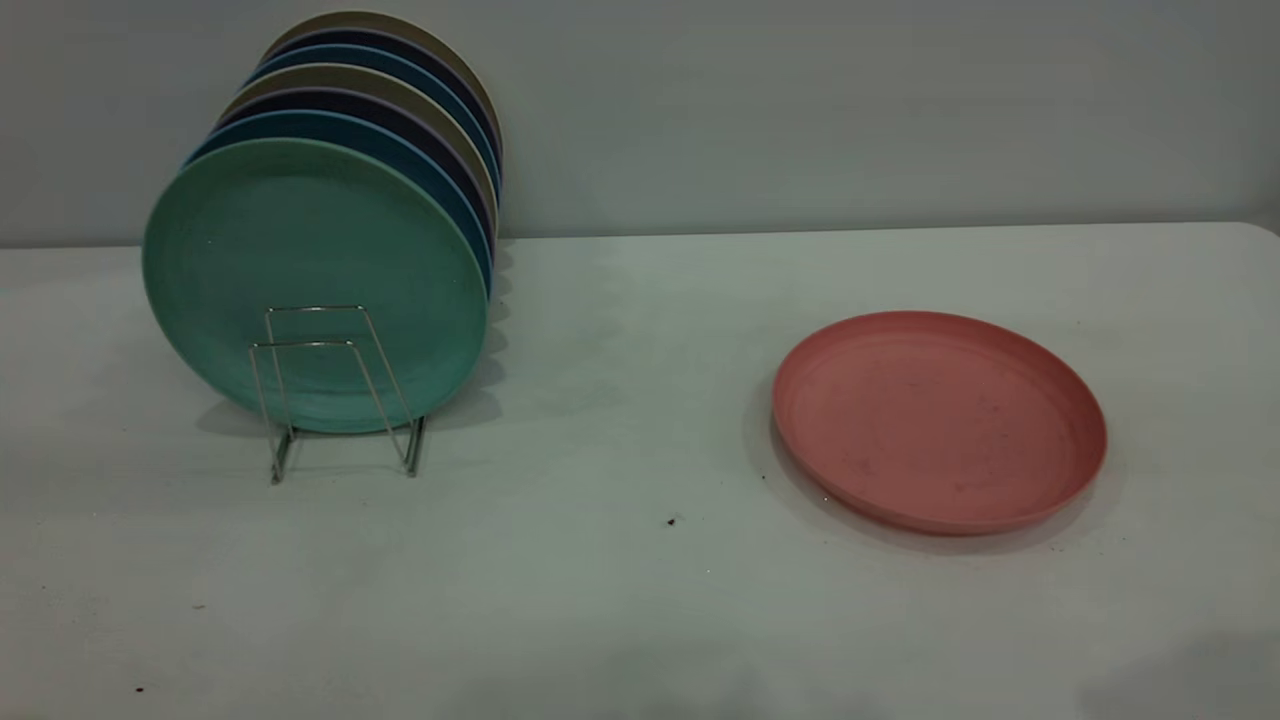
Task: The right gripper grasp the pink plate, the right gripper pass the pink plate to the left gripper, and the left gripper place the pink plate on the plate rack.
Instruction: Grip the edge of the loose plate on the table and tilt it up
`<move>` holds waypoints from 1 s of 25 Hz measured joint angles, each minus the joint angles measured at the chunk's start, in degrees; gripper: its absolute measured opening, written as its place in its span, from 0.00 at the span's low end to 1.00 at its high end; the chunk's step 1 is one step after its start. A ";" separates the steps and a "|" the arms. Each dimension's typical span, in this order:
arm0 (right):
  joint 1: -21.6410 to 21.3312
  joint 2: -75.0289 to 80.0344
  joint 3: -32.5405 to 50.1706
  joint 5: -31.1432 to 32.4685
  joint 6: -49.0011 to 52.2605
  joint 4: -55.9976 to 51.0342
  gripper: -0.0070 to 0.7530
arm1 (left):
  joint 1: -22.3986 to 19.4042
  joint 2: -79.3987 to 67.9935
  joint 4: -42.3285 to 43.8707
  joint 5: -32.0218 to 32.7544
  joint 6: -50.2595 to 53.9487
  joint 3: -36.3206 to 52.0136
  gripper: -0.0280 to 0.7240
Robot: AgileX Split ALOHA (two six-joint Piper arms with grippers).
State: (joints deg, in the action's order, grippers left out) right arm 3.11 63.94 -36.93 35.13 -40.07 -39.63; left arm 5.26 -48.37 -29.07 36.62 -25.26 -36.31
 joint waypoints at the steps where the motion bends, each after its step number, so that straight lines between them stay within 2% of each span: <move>1: -0.04 2.37 -0.23 -1.62 -1.04 -1.10 0.47 | 0.00 -0.48 -0.29 -0.08 -0.27 0.00 0.82; 4: -1.45 10.42 -1.17 -4.33 -4.84 -5.62 0.44 | 0.00 -0.81 -0.40 -0.21 -0.51 0.00 0.82; 7: -5.79 17.70 -2.47 -3.62 -11.42 -11.18 0.42 | 0.00 -0.35 -0.40 -0.21 -0.57 0.00 0.82; 14: -17.63 35.24 -8.56 9.25 -31.93 -31.16 0.41 | 0.00 0.03 -0.35 -0.32 -0.70 0.00 0.82; 21: -19.47 49.99 -17.57 9.80 -34.42 -33.33 0.41 | 0.00 0.03 -0.35 -0.37 -0.70 0.00 0.82; 25: -19.47 56.84 -22.64 7.16 -33.38 -33.31 0.41 | 0.00 0.03 -0.35 -0.39 -0.70 0.00 0.82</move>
State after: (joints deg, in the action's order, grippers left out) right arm -16.36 120.79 -59.57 42.29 -73.45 -72.94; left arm 5.26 -48.34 -29.42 36.23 -25.96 -36.31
